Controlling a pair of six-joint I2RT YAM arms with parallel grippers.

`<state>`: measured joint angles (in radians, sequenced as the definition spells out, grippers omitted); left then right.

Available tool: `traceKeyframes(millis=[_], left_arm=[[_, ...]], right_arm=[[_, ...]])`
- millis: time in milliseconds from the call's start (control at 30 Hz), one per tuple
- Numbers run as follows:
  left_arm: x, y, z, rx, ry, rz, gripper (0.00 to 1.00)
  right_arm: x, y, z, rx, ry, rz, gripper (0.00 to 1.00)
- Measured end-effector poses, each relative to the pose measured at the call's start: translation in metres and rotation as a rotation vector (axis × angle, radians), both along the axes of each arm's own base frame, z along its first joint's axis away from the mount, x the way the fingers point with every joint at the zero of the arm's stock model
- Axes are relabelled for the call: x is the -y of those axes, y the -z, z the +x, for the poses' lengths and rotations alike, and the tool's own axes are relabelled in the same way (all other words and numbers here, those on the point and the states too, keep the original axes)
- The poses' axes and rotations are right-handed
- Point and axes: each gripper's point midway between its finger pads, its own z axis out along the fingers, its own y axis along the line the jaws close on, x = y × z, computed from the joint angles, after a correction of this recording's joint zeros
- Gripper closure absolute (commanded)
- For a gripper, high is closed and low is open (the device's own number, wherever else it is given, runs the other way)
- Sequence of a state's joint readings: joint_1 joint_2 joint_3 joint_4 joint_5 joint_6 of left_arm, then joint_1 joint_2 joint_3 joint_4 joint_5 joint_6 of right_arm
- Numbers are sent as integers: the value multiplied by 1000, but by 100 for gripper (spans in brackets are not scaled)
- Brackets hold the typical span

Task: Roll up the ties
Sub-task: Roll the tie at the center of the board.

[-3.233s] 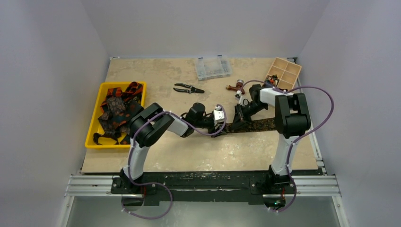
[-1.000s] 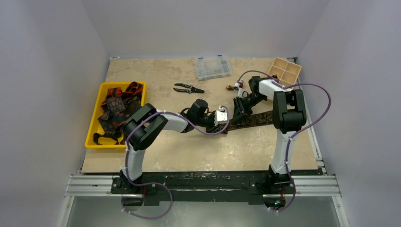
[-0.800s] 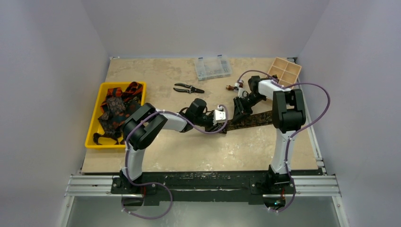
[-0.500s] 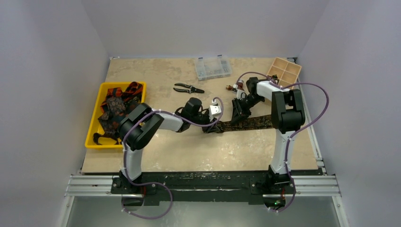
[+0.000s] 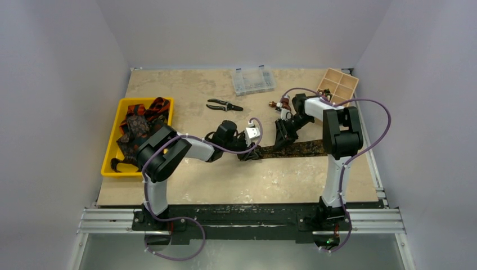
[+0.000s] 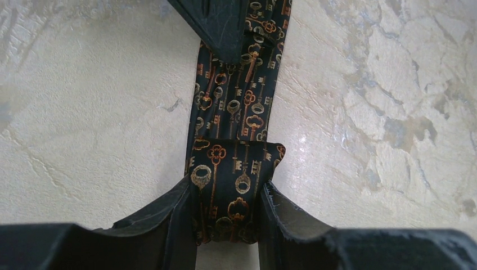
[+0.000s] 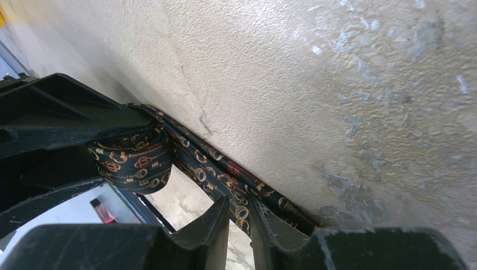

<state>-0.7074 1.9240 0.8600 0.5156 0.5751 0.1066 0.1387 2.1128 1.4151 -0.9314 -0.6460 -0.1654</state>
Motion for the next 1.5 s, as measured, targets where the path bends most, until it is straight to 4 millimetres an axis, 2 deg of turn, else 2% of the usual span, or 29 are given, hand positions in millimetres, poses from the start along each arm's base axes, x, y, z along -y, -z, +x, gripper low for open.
traceKeyframes(millis=[100,167,267,333,433,533,667,800,933,1067,1133,1267,1400,1500], left_arm=[[0,3,0,51,20,28,79],[1,3,0,81,32,46,78],[4,4,3,111,38,79,78],[7,4,6,130,38,95,78],[8,5,6,147,38,117,78],[9,6,7,154,35,130,78],[9,6,6,149,35,141,77],[9,6,6,145,35,147,77],[9,6,6,143,38,152,77],[9,6,6,146,43,152,77],[10,6,6,143,47,152,76],[11,5,6,134,53,155,72],[12,5,4,121,66,150,64],[11,5,4,112,79,137,51]], right_arm=[[0,-2,0,1,-5,2,72],[0,-4,1,6,-14,0,66],[1,-9,7,28,-31,0,53],[1,-14,13,49,-35,9,39],[-7,-26,15,62,-28,71,37],[-18,-39,12,57,-10,151,40],[-35,-51,-6,3,7,243,42],[-56,-52,-18,-32,-19,290,46],[-72,-48,-21,-35,-49,315,52],[-75,-36,-19,-52,-40,309,61],[-74,-32,-17,-57,-31,305,69],[-73,-28,-16,-66,-29,304,100],[-71,-30,-16,-70,-28,302,100],[-71,-29,-15,-69,-29,293,100]])
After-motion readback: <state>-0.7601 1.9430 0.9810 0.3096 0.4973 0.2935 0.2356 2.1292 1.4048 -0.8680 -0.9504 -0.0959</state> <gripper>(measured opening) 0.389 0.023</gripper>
